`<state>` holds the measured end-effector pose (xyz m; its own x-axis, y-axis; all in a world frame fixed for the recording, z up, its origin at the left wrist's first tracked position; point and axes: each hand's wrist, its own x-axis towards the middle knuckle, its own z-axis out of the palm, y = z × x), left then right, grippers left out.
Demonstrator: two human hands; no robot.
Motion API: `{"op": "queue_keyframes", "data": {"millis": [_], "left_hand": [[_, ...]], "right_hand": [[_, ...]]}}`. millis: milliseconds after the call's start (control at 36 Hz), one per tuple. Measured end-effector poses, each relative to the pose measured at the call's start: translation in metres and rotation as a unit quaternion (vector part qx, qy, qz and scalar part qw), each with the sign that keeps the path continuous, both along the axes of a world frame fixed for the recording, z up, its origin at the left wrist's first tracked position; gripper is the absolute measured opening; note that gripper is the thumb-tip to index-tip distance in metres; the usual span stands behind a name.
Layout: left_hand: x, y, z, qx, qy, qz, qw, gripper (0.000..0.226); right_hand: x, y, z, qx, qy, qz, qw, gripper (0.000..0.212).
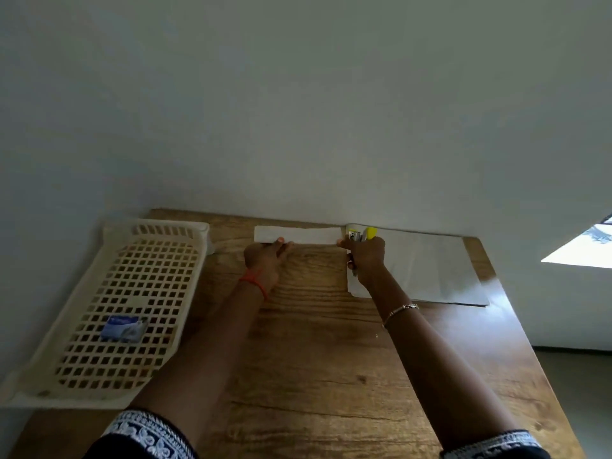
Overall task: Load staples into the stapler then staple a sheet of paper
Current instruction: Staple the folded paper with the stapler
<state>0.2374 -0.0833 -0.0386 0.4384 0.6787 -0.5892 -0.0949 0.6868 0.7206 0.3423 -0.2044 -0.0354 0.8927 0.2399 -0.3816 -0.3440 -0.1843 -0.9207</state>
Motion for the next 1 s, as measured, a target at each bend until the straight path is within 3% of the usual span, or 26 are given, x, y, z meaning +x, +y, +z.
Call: {"op": "queue_keyframes", "data": {"millis": [361,500,611,833,1000], "left_hand": [[0.004,0.006,-0.01,0.01,0.083,0.003,0.996,0.037],[-0.007,0.007,-0.012,-0.035,0.038,-0.021,0.998,0.039],[-0.014,-0.003,0.008,0.026,0.062,-0.032,0.997,0.039],[-0.025,-0.014,0.026,0.05,0.072,-0.073,0.993,0.036],[-0.046,-0.025,0.037,0.058,0.037,-0.151,0.986,0.039]], "right_hand": [[0.007,0.0,-0.009,-0.041,-0.009,0.002,0.999,0.025],[0.002,-0.006,-0.003,-0.033,-0.002,0.0,0.999,0.019],[-0.003,-0.009,0.003,-0.004,0.008,0.007,1.0,0.021],[-0.014,-0.015,0.03,0.106,0.056,0.168,0.979,0.004],[-0.036,-0.013,0.038,0.09,0.005,0.259,0.962,0.009]]}}
